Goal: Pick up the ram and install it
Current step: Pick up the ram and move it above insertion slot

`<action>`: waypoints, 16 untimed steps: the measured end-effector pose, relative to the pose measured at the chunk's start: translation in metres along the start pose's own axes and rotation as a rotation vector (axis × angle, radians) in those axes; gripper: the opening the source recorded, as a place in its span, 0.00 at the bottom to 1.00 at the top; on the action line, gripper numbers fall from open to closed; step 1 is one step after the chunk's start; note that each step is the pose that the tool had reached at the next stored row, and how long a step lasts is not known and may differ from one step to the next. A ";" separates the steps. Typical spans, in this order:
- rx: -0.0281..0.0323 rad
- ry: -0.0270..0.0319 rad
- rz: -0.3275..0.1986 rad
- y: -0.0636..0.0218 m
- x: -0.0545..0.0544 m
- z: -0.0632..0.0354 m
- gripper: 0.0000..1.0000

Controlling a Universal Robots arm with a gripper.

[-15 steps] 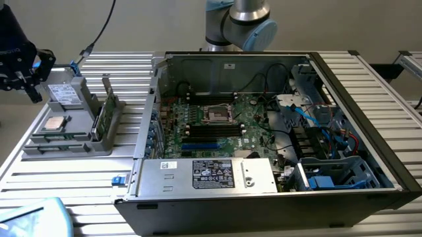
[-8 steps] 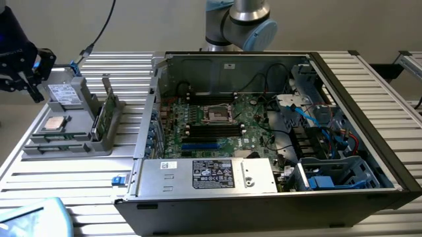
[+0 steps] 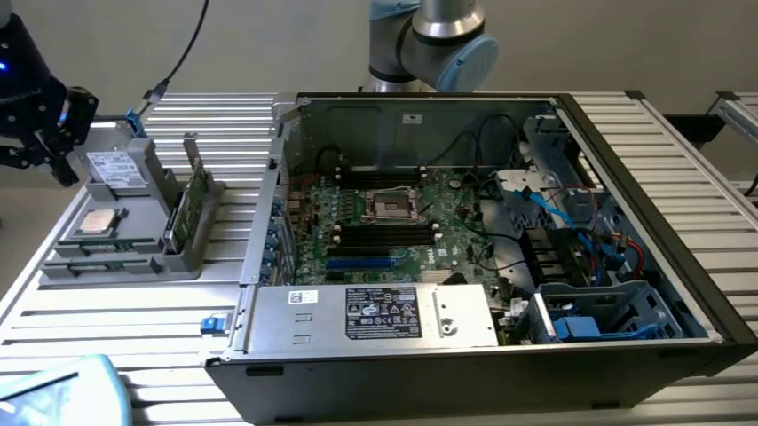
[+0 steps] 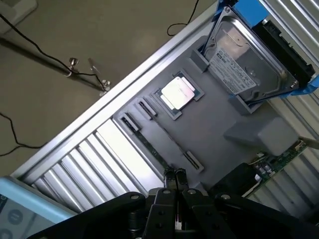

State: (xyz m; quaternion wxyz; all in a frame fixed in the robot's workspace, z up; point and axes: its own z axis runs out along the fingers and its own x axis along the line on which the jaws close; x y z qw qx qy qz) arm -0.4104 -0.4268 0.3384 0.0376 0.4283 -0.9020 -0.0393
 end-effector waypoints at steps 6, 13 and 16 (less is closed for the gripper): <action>-0.0017 0.0045 -0.110 -0.0002 0.000 0.0031 0.10; -0.0186 -0.0097 -0.241 -0.0005 0.000 0.0064 0.10; -0.0177 -0.0037 -0.294 -0.0009 0.000 0.0083 0.10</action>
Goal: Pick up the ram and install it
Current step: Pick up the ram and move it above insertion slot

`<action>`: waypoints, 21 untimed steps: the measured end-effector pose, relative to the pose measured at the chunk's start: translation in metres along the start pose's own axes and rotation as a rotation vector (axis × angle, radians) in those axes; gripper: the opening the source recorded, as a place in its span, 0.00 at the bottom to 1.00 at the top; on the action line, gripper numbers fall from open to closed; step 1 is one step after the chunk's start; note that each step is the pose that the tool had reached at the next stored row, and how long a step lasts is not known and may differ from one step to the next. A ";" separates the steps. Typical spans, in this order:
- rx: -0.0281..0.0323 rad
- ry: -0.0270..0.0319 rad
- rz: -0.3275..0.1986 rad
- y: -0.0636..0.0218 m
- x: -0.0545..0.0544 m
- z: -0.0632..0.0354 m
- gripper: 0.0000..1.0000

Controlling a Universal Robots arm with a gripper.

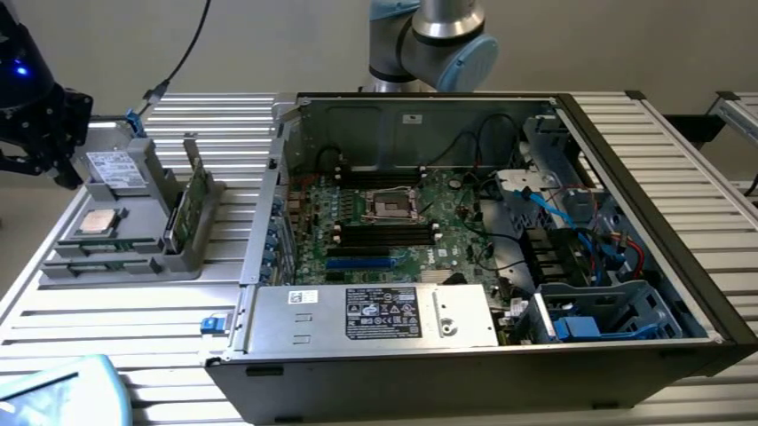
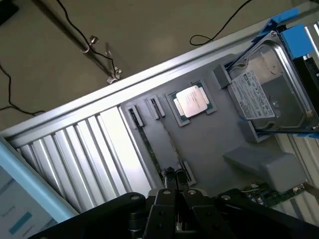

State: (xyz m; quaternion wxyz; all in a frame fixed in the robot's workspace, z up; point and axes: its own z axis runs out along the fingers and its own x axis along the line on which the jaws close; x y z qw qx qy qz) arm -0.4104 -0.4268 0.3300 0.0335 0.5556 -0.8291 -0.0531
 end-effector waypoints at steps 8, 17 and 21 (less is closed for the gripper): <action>-0.0009 0.0184 -0.144 -0.0005 0.000 0.0042 0.10; -0.0023 0.0394 -0.308 -0.0010 0.000 0.0081 0.10; -0.0030 0.0485 -0.379 -0.0011 0.000 0.0095 0.10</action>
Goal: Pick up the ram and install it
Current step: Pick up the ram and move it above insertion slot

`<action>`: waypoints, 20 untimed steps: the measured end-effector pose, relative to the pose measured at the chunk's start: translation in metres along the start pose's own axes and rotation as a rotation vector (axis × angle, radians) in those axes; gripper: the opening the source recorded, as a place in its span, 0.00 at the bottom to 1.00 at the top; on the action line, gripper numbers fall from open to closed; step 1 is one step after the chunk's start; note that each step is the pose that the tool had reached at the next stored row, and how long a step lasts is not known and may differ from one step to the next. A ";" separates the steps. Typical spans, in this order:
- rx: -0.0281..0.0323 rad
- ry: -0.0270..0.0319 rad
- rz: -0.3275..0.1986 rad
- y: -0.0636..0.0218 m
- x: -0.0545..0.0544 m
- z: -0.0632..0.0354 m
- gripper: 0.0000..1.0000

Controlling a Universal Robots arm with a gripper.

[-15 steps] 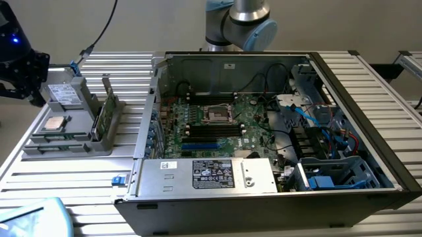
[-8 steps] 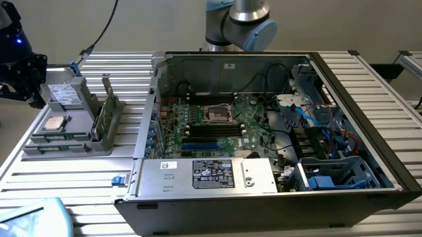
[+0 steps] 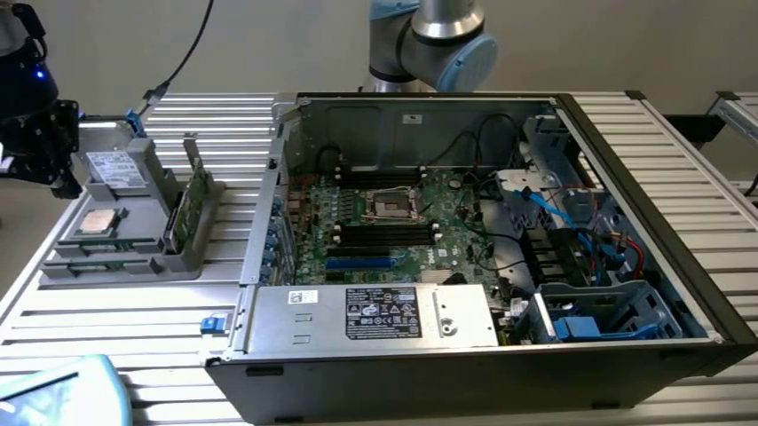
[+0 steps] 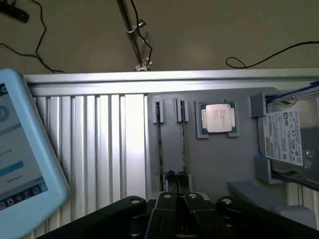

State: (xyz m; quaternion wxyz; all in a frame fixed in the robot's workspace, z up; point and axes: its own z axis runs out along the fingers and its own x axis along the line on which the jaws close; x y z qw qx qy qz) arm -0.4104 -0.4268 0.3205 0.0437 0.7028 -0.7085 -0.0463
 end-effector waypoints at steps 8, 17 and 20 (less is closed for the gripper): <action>-0.0018 0.0191 -0.121 -0.0001 0.000 0.0026 0.11; -0.0003 0.0193 -0.121 0.0029 0.000 0.0094 0.37; -0.0001 0.0192 -0.121 0.0062 0.000 0.0155 0.37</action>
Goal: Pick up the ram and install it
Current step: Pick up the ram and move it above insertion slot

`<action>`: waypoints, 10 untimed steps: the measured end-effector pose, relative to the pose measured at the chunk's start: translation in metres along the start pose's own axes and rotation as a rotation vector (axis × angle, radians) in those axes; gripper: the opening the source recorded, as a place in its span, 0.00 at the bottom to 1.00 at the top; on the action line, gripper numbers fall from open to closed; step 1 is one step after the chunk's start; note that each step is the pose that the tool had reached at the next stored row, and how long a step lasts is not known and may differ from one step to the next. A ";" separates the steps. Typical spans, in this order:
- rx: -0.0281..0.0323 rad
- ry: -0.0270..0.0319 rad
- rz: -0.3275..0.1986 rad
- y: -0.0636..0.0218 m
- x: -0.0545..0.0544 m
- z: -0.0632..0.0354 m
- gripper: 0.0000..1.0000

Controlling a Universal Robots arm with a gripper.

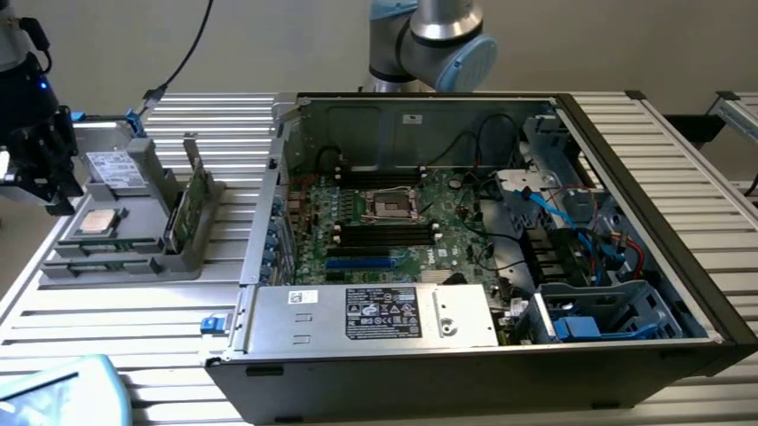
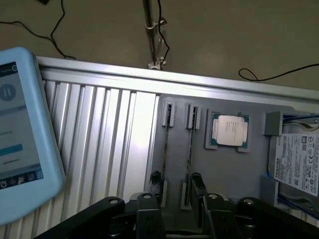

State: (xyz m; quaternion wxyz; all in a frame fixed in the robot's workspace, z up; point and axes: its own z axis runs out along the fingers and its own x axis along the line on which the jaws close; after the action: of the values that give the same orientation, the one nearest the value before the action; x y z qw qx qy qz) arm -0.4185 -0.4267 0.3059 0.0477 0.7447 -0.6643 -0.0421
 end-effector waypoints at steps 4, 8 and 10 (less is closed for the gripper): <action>-0.0001 0.0002 -0.001 0.0034 0.000 0.0076 0.37; -0.0001 0.0004 -0.002 0.0061 -0.001 0.0153 0.37; 0.0000 0.0005 -0.003 0.0072 -0.001 0.0189 0.37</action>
State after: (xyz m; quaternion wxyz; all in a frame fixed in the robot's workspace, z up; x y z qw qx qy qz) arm -0.4281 -0.4267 0.2880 0.0478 0.7458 -0.6631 -0.0420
